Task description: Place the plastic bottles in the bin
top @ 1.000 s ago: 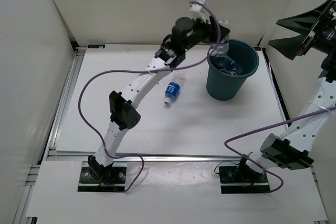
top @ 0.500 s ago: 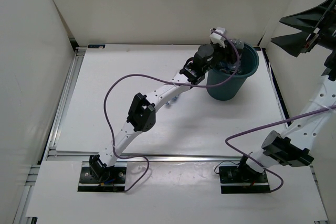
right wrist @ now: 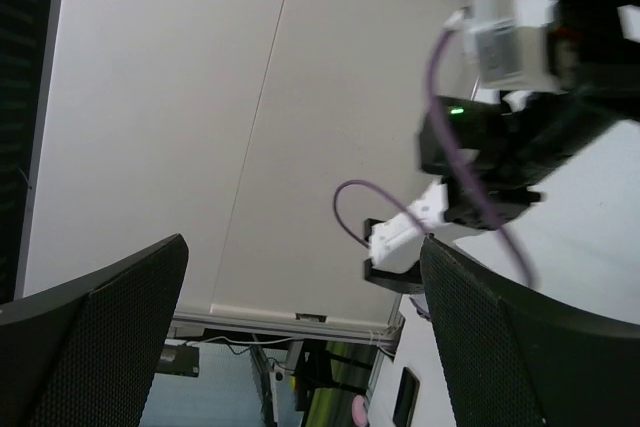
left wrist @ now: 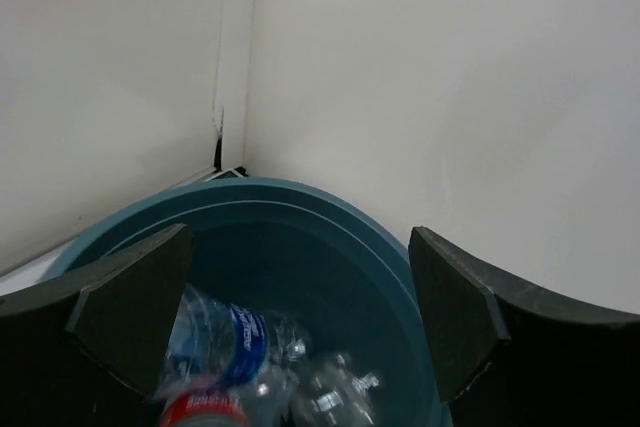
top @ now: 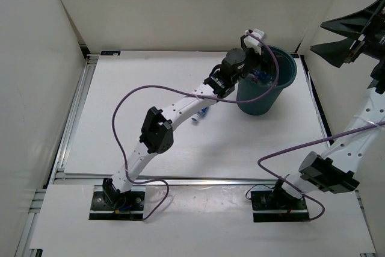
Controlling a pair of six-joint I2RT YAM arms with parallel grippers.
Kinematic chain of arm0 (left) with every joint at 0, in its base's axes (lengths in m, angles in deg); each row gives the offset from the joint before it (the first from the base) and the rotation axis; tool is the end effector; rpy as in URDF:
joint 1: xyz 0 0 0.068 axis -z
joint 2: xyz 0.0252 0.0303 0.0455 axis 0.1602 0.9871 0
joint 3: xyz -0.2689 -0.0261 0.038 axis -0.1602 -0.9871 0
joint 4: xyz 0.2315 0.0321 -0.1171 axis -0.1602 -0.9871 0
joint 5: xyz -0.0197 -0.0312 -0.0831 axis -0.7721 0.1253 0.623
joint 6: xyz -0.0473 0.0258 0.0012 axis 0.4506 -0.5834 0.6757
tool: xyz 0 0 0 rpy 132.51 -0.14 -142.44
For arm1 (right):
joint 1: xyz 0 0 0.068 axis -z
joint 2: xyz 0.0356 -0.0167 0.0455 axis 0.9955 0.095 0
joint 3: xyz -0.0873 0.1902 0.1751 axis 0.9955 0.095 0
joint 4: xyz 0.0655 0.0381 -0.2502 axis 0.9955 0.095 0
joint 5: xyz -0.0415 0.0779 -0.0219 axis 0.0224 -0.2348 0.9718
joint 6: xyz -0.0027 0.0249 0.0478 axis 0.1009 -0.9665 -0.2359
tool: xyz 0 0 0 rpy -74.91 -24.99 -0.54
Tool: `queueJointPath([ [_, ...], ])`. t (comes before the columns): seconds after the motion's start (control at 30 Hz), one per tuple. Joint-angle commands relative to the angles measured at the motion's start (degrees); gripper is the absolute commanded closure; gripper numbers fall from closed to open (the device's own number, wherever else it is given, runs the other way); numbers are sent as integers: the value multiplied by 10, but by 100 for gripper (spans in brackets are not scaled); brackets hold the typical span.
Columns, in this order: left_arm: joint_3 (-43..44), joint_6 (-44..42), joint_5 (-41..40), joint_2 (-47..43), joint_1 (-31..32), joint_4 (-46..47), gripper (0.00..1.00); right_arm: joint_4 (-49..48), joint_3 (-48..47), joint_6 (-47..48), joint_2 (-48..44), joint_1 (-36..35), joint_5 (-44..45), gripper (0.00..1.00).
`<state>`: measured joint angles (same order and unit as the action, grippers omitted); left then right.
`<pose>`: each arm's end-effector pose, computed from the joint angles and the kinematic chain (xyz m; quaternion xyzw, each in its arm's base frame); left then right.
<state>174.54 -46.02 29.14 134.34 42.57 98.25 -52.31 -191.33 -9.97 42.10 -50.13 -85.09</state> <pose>0.3616 -0.4584 0.3474 0.2147 0.6065 -0.3963 0.6550 0.2037 -0.0967 0.5853 0.0992 0.6955 0.6057 0.3735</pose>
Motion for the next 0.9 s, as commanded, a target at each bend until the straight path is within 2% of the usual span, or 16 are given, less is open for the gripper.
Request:
queueJointPath([
  [0.0,-46,-34,-21,-173,5,-35,0,-21,10,17,-28,6,-106,0],
  [0.07,-81,-19,-68,-242,-20,-81,0,-21,10,17,-28,6,-101,0],
  [0.1,-137,4,-78,-267,-33,-126,0,-21,10,17,-33,6,-101,0],
  [0.13,-173,91,-44,-320,-54,-142,0,-21,17,17,-33,6,-101,0],
  [0.17,-216,135,10,-344,-112,-148,0,-21,25,17,-46,6,-101,0],
  [0.2,-298,182,59,-362,-141,-148,0,-21,49,17,-52,6,-101,0],
  [0.23,-329,250,95,-386,-164,-148,0,-14,61,17,-58,6,-101,0],
  [0.27,-363,266,135,-396,-195,-148,0,-7,71,24,-70,6,-101,0],
  [0.3,-417,266,145,-404,-203,-153,0,-7,80,24,-75,6,-101,0],
  [0.37,-461,246,153,-417,-211,-154,0,-2,94,24,-82,6,-101,0],
  [0.47,-455,182,176,-364,-216,-172,0,-2,94,24,-82,6,-101,0],
  [0.53,-394,148,167,-324,-211,-223,0,-2,100,19,-88,6,-106,0],
  [0.7,-316,106,173,-224,-195,-239,0,-2,93,19,-94,6,-112,0],
  [0.87,-348,100,134,-204,-189,-246,0,-2,62,14,-82,6,-117,0],
])
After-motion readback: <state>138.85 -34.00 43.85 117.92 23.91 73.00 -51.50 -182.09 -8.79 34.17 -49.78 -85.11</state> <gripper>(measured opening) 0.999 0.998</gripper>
